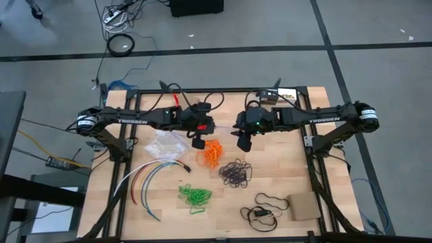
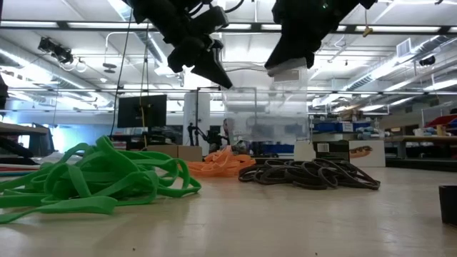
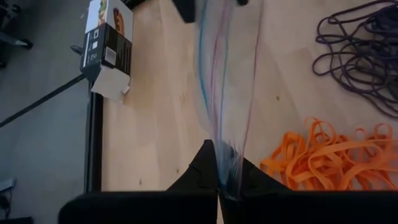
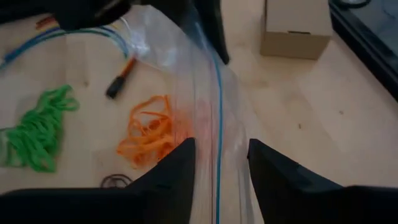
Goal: Sort rubber bands
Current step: Open the transparent zip bag
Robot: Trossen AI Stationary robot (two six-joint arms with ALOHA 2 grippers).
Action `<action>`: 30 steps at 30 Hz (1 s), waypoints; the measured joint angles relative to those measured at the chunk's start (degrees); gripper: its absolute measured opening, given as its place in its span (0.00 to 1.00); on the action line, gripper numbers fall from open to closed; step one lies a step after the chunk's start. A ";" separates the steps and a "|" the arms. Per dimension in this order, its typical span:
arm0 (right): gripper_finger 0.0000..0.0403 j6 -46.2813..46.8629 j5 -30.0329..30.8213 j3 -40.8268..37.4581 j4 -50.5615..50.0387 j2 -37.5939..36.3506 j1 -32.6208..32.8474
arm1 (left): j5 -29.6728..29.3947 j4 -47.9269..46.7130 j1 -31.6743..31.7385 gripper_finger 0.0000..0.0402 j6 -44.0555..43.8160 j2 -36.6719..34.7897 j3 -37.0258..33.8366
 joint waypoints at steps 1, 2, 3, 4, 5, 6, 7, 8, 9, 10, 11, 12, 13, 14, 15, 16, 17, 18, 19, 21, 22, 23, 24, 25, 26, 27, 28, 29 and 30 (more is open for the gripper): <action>0.32 -0.28 0.42 0.00 -0.42 0.00 0.00 | 0.00 0.08 -0.19 0.00 0.00 0.00 0.00; 0.31 -0.45 0.87 0.00 -0.68 0.00 -0.01 | 0.00 0.06 -0.30 0.00 0.01 0.00 0.00; 0.30 -0.73 1.33 0.00 -0.77 0.00 -0.03 | 0.02 0.14 -0.52 0.00 0.02 0.00 0.00; 0.29 -0.85 1.81 0.00 -0.77 0.00 -0.07 | 0.30 0.17 -0.66 0.00 0.00 0.00 0.00; 0.29 -1.17 2.15 0.00 -0.77 0.00 -0.11 | 0.81 0.15 -0.93 0.00 0.02 0.00 0.00; 0.28 -1.41 2.40 0.00 -0.75 0.00 -0.13 | 1.29 0.15 -1.18 0.00 0.02 0.00 0.00; 0.28 -1.89 2.54 0.00 -0.58 0.00 -0.13 | 1.80 0.15 -1.43 0.00 0.02 0.00 0.00; 0.28 -2.30 2.62 0.00 -0.17 0.00 -0.15 | 2.05 0.12 -1.73 0.00 0.03 0.00 0.00; 0.27 -2.74 2.66 0.00 0.25 0.00 -0.15 | 2.06 0.08 -2.01 0.00 0.05 0.00 0.00; 0.27 -3.19 2.68 0.00 0.57 0.00 -0.17 | 2.21 0.06 -2.25 0.00 0.18 0.00 0.00; 0.27 -3.55 2.72 0.00 0.82 0.00 -0.29 | 2.55 0.06 -2.50 0.00 0.24 0.00 0.00; 0.27 -3.77 2.74 0.00 1.12 0.00 -0.40 | 2.72 0.05 -2.67 0.00 0.24 0.00 0.00; 0.27 -3.77 2.74 0.00 1.44 0.00 -0.57 | 2.78 -0.07 -2.90 0.00 0.23 0.00 0.00; 0.27 -3.81 2.74 0.00 1.76 0.00 -0.75 | 2.78 -0.26 -3.10 0.00 0.25 0.00 0.00; 0.27 -3.89 2.74 0.00 2.28 0.00 -0.87 | 2.78 -0.44 -3.25 0.00 0.26 0.00 0.00; 0.27 -4.04 2.72 0.00 2.71 0.00 -1.02 | 2.78 -0.61 -3.33 0.00 0.26 0.00 0.00; 0.27 -4.27 2.74 0.00 2.88 0.00 -1.10 | 2.77 -0.73 -3.50 0.00 0.28 0.00 0.00; 0.27 -4.35 2.72 0.00 2.91 0.00 -1.18 | 2.78 -0.74 -3.61 0.00 0.31 0.00 0.00; 0.27 -4.38 2.67 0.00 2.80 0.00 -1.29 | 2.78 -0.75 -3.71 0.00 0.39 0.00 0.00; 0.27 -4.38 2.74 0.00 2.29 0.00 -1.63 | 2.78 -0.85 -3.97 0.00 0.50 0.00 0.00; 0.27 -4.36 2.99 0.00 1.82 0.00 -1.88 | 2.93 -0.93 -4.09 0.00 0.64 0.00 0.00; 0.26 -4.36 3.20 0.00 1.10 0.00 -2.14 | 3.05 -0.99 -4.29 0.00 0.74 0.00 0.00; 0.25 -4.38 3.25 0.00 0.46 0.00 -2.31 | 3.08 -1.01 -4.44 0.00 1.05 0.00 0.00; 0.23 -4.38 3.01 0.00 -0.30 0.00 -2.58 | 3.13 -1.00 -4.65 0.00 1.61 0.00 0.00; 0.21 -4.38 2.63 0.00 -1.26 0.00 -2.85 | 3.15 -0.95 -4.77 0.00 1.99 0.00 0.00; 0.18 -4.34 2.34 0.00 -1.98 0.11 -3.02 | 3.15 -0.80 -4.94 0.00 2.40 0.00 0.00; 0.15 -4.34 2.10 0.00 -2.41 0.19 -3.12 | 3.15 -0.68 -5.12 0.00 3.18 -0.02 0.00; 0.11 -4.37 1.62 -0.02 -2.87 0.26 -3.17 | 3.15 -0.60 -5.31 0.00 3.70 -0.06 0.00; 0.07 -4.69 0.74 -0.02 -3.09 0.26 -3.26 | 3.14 -0.26 -5.47 0.00 4.03 -0.07 0.00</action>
